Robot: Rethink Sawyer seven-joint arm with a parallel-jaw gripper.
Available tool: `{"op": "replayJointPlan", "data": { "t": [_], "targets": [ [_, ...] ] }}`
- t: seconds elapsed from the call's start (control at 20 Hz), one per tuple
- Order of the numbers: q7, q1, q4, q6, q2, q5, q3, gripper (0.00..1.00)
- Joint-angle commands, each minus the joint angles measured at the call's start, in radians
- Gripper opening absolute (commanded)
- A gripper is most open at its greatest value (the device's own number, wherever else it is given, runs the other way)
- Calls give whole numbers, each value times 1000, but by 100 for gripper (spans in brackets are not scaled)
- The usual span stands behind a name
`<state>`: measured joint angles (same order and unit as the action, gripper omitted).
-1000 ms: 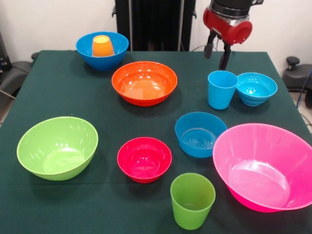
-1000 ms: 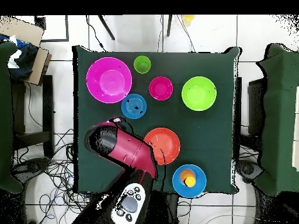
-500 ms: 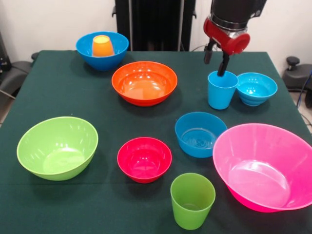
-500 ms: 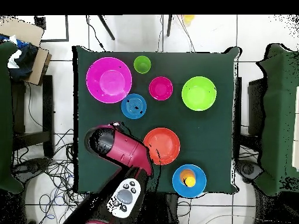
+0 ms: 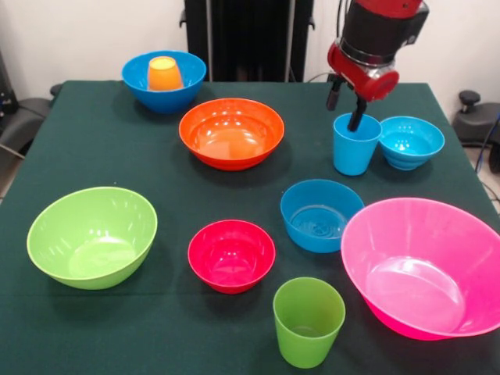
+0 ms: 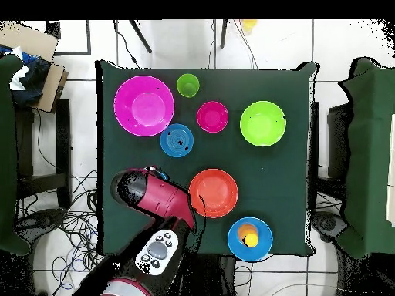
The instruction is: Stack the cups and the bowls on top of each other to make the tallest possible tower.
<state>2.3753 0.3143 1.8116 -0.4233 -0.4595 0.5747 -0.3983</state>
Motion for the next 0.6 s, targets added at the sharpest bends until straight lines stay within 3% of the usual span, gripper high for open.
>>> {"op": "replayJointPlan", "data": {
  "t": [0.05, 0.6],
  "targets": [
    [230, 23, -95, 77, 110, 35, 54, 100],
    [218, 32, -89, 79, 110, 41, 46, 100]
  ]
}}
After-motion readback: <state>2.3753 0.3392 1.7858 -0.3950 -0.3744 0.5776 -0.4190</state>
